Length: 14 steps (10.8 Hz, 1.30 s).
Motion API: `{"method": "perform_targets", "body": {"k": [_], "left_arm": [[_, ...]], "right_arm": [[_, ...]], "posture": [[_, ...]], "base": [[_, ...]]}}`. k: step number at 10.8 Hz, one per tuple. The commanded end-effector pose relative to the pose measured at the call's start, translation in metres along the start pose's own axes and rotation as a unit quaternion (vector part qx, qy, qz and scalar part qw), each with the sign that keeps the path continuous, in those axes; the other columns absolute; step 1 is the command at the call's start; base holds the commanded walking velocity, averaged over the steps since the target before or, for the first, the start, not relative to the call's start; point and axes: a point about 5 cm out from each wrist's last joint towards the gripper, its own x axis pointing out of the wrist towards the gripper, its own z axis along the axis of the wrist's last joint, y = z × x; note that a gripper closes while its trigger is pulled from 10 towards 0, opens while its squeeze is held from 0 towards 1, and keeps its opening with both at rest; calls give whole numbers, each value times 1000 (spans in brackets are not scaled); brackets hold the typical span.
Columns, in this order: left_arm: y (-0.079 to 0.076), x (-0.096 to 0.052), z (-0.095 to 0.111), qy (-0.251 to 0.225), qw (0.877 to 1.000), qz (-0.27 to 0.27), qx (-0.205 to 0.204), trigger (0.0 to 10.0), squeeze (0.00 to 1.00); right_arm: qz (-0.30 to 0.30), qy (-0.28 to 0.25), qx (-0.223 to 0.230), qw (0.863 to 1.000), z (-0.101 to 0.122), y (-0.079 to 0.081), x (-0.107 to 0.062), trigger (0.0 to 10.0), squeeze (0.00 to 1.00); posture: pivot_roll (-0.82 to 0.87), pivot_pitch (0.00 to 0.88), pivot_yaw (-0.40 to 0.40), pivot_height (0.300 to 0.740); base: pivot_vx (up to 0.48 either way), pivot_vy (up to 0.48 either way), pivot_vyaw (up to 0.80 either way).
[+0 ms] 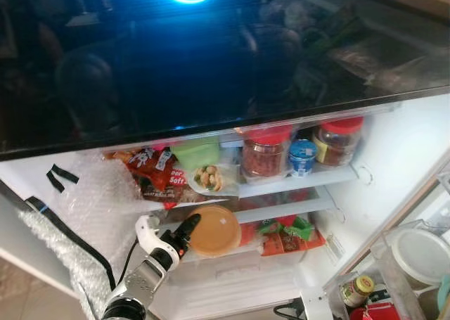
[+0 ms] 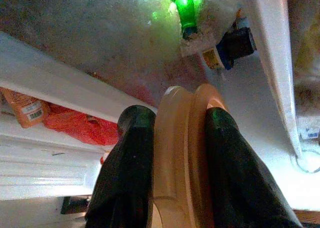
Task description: Restocking fridge
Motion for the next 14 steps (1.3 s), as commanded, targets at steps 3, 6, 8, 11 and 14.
{"method": "perform_targets", "body": {"k": [3, 6, 8, 11, 14], "left_arm": [[2, 1, 1, 10, 1000, -1, 21, 10000, 0], [0, 4, 1, 4, 1000, -3, 16, 10000, 0], [-1, 5, 1, 0, 1000, -5, 12, 10000, 0], [-4, 7, 3, -6, 1000, -6, 15, 10000, 0], [-10, 14, 6, -7, 1000, -8, 20, 10000, 0]], "right_arm": [[4, 2, 4, 1000, -2, 3, 0, 10000, 0], [3, 3, 9, 1000, -2, 2, 0, 10000, 0], [4, 4, 9, 1000, -1, 3, 0, 10000, 0], [6, 2, 6, 1000, -2, 3, 0, 10000, 0], [4, 4, 11, 1000, -3, 3, 0, 10000, 0]], "posture": [[-45, 0, 59, 740], [-47, 0, 59, 740], [-49, 0, 60, 740], [-51, 0, 61, 710], [-58, 0, 64, 710]], "base": [[0, 0, 0], [0, 0, 0], [0, 0, 0], [0, 0, 0], [0, 0, 0]]}}
